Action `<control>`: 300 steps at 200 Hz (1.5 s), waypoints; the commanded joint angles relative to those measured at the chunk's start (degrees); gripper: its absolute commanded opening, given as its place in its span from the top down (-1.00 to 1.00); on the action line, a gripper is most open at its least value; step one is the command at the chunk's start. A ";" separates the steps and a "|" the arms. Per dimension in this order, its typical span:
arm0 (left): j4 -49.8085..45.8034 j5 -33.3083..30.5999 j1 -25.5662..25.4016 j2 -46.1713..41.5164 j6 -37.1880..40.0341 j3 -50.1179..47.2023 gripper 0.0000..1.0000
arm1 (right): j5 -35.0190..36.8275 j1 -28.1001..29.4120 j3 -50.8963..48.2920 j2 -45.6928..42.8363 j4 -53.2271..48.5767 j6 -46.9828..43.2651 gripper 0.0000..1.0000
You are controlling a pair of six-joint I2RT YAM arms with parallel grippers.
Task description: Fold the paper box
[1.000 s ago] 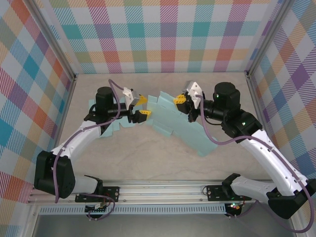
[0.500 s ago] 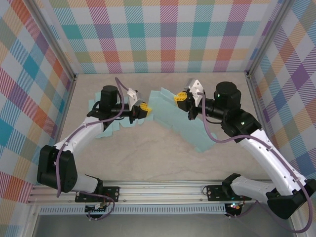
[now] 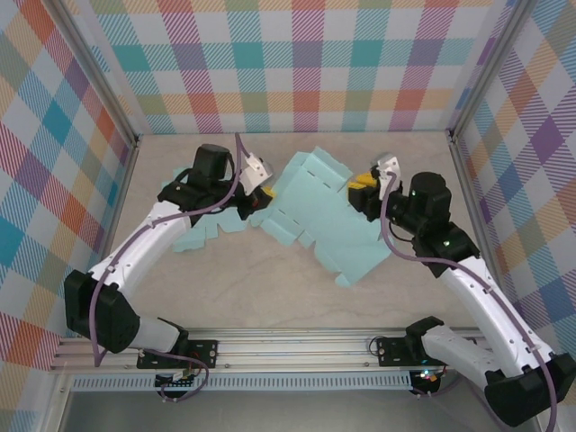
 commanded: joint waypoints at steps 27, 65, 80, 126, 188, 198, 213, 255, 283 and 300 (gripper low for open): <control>-14.55 -15.50 -2.98 7.62 8.78 11.25 1.00 | 14.76 -3.55 -0.07 -0.87 -9.94 12.86 -0.12; -22.59 -27.12 -8.85 19.92 15.70 22.94 1.00 | 15.64 -5.68 5.51 1.32 -19.73 19.42 -0.15; -24.29 -31.77 -10.44 24.88 17.38 27.55 1.00 | 13.87 -6.55 7.60 2.70 -22.40 21.30 -0.15; -21.56 -35.27 -11.49 34.90 18.77 38.53 1.00 | 11.72 -9.78 11.15 7.08 -25.98 24.24 -0.15; 2.44 -47.86 -16.96 31.31 18.08 21.61 1.00 | -3.51 -13.58 11.09 12.45 -21.27 29.68 -0.07; 6.83 -50.05 -17.81 30.21 17.69 18.47 1.00 | -4.81 -13.68 11.58 13.50 -20.33 30.17 -0.09; 12.70 -53.20 -18.99 28.95 17.15 14.79 1.00 | -5.57 -13.95 12.65 15.20 -19.04 30.67 -0.10; 22.17 -58.45 -21.26 26.97 16.72 9.03 1.00 | -9.44 -14.19 17.34 23.72 -15.48 32.38 -0.16; 25.38 -60.93 -22.11 26.59 17.68 7.24 1.00 | -11.41 -14.22 22.41 31.11 -15.01 33.14 -0.12; 25.61 -61.82 -22.36 27.10 17.98 7.54 1.00 | -12.51 -14.22 26.35 35.37 -16.07 32.92 -0.05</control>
